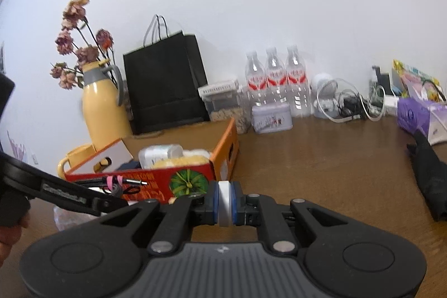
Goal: Organize objects
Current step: 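Grasp the black braided cable with the left gripper while the right holds the disc, then lower the cable into the box with the left gripper while the right drops the disc in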
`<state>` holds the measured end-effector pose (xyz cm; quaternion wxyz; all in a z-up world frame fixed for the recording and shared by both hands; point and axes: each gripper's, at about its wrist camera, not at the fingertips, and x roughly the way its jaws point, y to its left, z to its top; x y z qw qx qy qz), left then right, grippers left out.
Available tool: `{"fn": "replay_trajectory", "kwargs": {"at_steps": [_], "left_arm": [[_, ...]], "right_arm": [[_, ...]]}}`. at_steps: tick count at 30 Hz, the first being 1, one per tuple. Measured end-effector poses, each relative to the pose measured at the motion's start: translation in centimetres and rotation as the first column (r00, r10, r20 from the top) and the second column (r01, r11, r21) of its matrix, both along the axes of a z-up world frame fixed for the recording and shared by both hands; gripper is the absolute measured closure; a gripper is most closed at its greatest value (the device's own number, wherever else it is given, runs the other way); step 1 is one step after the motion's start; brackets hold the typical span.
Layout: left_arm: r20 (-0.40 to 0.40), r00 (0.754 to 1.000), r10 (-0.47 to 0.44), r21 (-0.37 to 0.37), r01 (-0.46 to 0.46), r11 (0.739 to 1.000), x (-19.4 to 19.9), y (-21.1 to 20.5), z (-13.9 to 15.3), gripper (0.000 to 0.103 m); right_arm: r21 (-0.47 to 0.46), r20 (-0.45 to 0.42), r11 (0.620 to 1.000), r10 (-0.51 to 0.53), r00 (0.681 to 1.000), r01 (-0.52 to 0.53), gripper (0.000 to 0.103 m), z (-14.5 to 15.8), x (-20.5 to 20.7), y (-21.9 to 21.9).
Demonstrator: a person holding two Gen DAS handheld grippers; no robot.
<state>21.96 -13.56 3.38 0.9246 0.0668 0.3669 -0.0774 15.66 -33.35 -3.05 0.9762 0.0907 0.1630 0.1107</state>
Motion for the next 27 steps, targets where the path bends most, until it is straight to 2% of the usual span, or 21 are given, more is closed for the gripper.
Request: {"fn": "replay_trajectory", "kwargs": {"at_steps": [6, 12, 21, 23, 27], "left_arm": [[0.122, 0.993, 0.002, -0.092, 0.009, 0.996, 0.2, 2.6, 2.7, 0.015], [0.149, 0.984, 0.094, -0.172, -0.068, 0.983, 4.2, 6.5, 2.9, 0.015], [0.196, 0.954, 0.227, -0.218, -0.184, 0.958, 11.2, 11.9, 0.6, 0.015], [0.186, 0.959, 0.214, -0.185, -0.179, 0.966, 12.9, 12.3, 0.2, 0.015], [0.196, 0.958, 0.207, -0.164, -0.176, 0.971, 15.0, 12.6, -0.2, 0.015]], "right_arm": [[-0.030, 0.038, 0.999, 0.029, 0.999, -0.028, 0.095, 3.1, 2.2, 2.2], [-0.085, 0.053, 0.995, 0.049, 0.997, -0.044, 0.095, 5.2, 7.8, 6.1], [-0.089, -0.002, 0.995, 0.054, 0.999, -0.053, 0.095, 3.8, 17.3, 9.2], [-0.117, -0.023, 0.991, 0.059, 0.998, -0.062, 0.095, 3.2, 19.0, 9.5], [-0.149, -0.050, 0.986, 0.070, 0.996, -0.076, 0.095, 2.4, 21.1, 9.7]]}}
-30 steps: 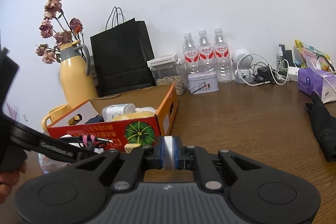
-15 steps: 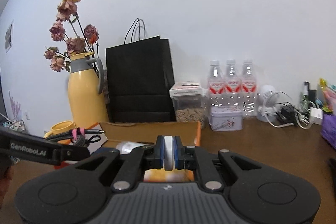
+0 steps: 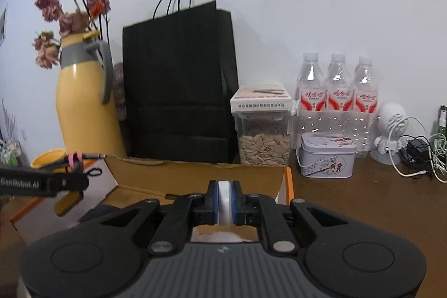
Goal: Organize objects
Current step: 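Lower the cable into the box with the left gripper while the right drops the disc in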
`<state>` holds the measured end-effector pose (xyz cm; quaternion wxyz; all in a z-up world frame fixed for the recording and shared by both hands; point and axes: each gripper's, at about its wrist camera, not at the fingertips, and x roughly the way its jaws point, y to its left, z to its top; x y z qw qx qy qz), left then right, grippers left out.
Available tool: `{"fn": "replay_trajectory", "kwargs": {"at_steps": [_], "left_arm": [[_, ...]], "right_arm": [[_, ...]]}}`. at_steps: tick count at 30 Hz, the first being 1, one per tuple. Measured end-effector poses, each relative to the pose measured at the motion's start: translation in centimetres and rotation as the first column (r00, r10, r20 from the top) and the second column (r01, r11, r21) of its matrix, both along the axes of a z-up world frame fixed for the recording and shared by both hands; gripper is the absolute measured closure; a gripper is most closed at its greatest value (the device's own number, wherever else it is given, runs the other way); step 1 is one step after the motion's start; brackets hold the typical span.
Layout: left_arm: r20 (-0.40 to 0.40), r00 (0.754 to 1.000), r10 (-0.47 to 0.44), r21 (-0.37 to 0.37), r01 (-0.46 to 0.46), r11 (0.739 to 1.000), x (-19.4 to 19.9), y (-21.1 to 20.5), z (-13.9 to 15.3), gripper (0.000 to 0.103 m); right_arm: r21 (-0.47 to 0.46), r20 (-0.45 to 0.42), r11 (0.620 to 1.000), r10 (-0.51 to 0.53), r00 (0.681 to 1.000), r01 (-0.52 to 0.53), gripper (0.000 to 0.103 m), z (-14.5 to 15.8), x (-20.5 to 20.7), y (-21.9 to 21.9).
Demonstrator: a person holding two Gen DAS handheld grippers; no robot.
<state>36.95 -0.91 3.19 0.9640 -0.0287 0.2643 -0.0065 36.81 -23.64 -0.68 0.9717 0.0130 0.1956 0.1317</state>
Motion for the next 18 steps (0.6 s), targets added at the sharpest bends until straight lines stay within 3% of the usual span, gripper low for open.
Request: {"fn": "replay_trajectory", "kwargs": {"at_steps": [7, 8, 9, 10, 11, 13, 18], "left_arm": [[-0.044, 0.999, -0.023, 0.021, 0.024, 0.999, 0.7, -0.6, -1.4, 0.013], [-0.035, 0.999, -0.019, 0.018, 0.020, 1.000, 0.6, -0.6, -1.4, 0.004], [-0.021, 1.000, -0.015, 0.015, 0.016, 1.000, 0.4, -0.5, -1.3, 0.000], [-0.001, 1.000, -0.012, 0.011, 0.012, 1.000, 0.1, -0.5, -1.2, 0.000], [0.008, 1.000, -0.011, 0.009, 0.011, 1.000, 0.0, -0.4, -1.1, 0.000], [0.009, 1.000, -0.014, 0.009, 0.014, 1.000, 0.0, -0.4, -1.1, 0.000], [0.018, 1.000, -0.003, 0.008, 0.003, 1.000, 0.0, -0.4, -1.0, 0.000]], "right_arm": [[-0.040, -0.062, 0.999, -0.003, 0.998, 0.000, 0.093, -1.2, 1.3, 0.5], [-0.036, -0.065, 0.999, -0.008, 0.998, 0.006, 0.090, -1.2, 1.2, 0.4], [-0.033, -0.064, 0.999, -0.012, 0.998, 0.010, 0.085, -1.1, 1.1, 0.3], [-0.028, -0.067, 1.000, -0.004, 0.998, 0.002, 0.063, -1.0, 1.0, 0.3], [-0.023, -0.070, 1.000, 0.007, 0.998, -0.009, 0.029, -0.9, 0.9, 0.2], [-0.016, -0.051, 1.000, 0.025, 0.998, -0.026, 0.000, -0.7, 0.4, 0.4], [-0.048, -0.020, 0.998, 0.035, 0.999, -0.036, 0.000, -0.3, -0.3, 1.1]]}}
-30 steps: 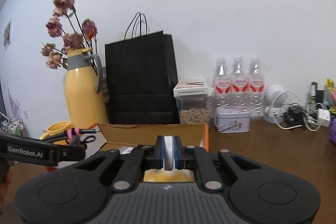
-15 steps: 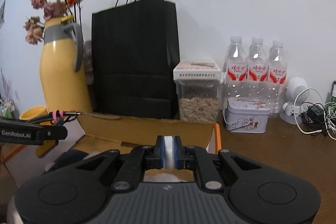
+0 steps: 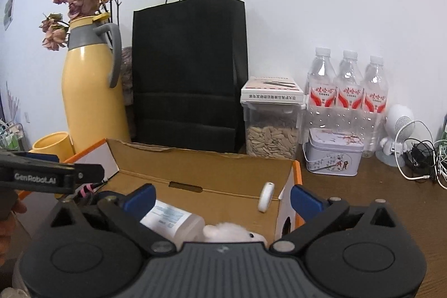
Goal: Organize objects
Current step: 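Lower the cable into the box with the left gripper while the right drops the disc in, then move the right gripper to the purple fabric pouch and grasp it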
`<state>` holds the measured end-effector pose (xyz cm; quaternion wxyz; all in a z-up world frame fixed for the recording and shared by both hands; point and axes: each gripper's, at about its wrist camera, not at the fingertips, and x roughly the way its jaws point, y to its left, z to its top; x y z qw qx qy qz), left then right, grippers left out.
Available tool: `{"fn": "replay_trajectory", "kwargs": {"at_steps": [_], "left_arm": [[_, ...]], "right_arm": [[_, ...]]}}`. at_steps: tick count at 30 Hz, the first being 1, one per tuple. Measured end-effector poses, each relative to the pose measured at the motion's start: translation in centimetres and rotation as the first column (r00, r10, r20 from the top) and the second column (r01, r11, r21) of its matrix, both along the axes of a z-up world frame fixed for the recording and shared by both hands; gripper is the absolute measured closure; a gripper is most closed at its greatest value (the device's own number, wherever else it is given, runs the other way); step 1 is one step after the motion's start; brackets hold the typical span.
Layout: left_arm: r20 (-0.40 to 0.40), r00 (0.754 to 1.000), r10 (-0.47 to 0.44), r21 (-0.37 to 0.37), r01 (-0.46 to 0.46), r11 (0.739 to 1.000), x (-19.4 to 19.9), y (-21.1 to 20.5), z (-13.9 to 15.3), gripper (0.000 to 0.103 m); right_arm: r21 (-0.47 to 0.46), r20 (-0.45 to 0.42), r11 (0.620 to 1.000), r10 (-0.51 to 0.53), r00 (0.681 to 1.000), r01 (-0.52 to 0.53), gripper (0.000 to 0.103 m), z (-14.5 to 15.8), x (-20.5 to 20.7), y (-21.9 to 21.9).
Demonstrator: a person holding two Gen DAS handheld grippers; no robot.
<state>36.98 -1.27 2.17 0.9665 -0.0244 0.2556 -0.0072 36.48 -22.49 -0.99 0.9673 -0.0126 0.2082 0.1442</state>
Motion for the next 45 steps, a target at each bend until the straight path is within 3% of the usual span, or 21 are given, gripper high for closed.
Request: {"fn": "replay_trajectory", "kwargs": {"at_steps": [6, 15, 34, 45], "left_arm": [[0.028, 1.000, 0.003, 0.002, -0.003, 1.000, -0.3, -0.1, 0.4, 0.000], [0.118, 0.993, 0.006, 0.002, -0.006, 1.000, -3.2, -0.1, 2.4, 0.000], [0.130, 0.991, 0.010, -0.037, -0.005, 0.999, -12.0, 1.0, 2.9, 0.000], [0.094, 0.996, 0.000, -0.035, 0.003, 0.999, -17.5, 1.8, 1.1, 0.000]], "right_arm": [[-0.009, 0.010, 1.000, -0.015, 1.000, 0.015, 0.000, 0.4, -0.1, 0.1], [-0.028, 0.092, 0.999, -0.015, 0.996, 0.018, 0.000, 2.9, -2.7, 0.4], [-0.005, 0.100, 0.998, -0.057, 0.993, 0.058, 0.000, 3.9, -11.4, -0.6], [-0.011, 0.070, 0.998, -0.065, 0.995, 0.066, 0.000, 1.8, -17.1, -1.2]]}}
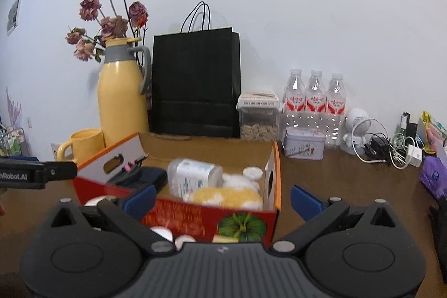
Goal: Organize objects
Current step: 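Move the right gripper to the purple fabric pouch and grasp it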
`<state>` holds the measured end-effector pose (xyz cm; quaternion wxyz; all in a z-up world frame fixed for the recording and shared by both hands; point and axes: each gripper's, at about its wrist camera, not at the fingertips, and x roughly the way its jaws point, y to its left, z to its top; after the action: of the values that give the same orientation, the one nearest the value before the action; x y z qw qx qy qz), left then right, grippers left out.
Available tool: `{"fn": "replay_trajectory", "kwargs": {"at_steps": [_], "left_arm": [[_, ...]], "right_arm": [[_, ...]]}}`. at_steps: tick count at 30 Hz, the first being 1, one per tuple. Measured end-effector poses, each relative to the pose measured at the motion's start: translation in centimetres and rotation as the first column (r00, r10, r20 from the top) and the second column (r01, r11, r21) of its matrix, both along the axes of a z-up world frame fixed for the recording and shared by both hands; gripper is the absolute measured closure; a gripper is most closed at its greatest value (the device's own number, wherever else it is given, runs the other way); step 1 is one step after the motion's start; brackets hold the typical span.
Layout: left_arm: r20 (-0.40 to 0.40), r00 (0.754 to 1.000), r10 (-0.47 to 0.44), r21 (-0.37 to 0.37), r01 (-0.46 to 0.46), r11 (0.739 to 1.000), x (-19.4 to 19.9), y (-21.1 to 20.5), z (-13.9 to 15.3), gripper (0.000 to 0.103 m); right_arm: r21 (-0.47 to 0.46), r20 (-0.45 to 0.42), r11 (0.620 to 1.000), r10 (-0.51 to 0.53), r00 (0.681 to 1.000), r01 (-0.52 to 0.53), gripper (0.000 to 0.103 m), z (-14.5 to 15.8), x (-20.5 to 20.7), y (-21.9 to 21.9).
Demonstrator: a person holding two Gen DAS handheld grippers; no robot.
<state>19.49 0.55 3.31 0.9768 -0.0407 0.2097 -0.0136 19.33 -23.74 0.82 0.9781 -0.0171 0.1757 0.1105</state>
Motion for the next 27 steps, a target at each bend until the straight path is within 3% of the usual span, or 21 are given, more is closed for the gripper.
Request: {"fn": "replay_trajectory", "kwargs": {"at_steps": [14, 21, 27], "left_arm": [[-0.086, 0.996, 0.005, 0.020, -0.004, 1.000, -4.4, 1.3, -3.2, 0.000], [-0.109, 0.994, -0.008, 0.020, 0.010, 1.000, -4.6, 1.1, -4.6, 0.000], [-0.122, 0.993, -0.004, -0.005, 0.003, 1.000, -4.0, 1.5, -5.7, 0.000]], "right_arm": [[-0.044, -0.100, 0.999, 0.007, 0.995, -0.011, 0.000, -3.9, -5.3, -0.3], [-0.043, -0.164, 0.998, 0.035, 0.986, -0.043, 0.000, -5.1, -5.7, 0.4], [0.023, -0.197, 0.998, 0.062, 0.979, -0.058, 0.000, -5.3, -4.3, 0.9]]}}
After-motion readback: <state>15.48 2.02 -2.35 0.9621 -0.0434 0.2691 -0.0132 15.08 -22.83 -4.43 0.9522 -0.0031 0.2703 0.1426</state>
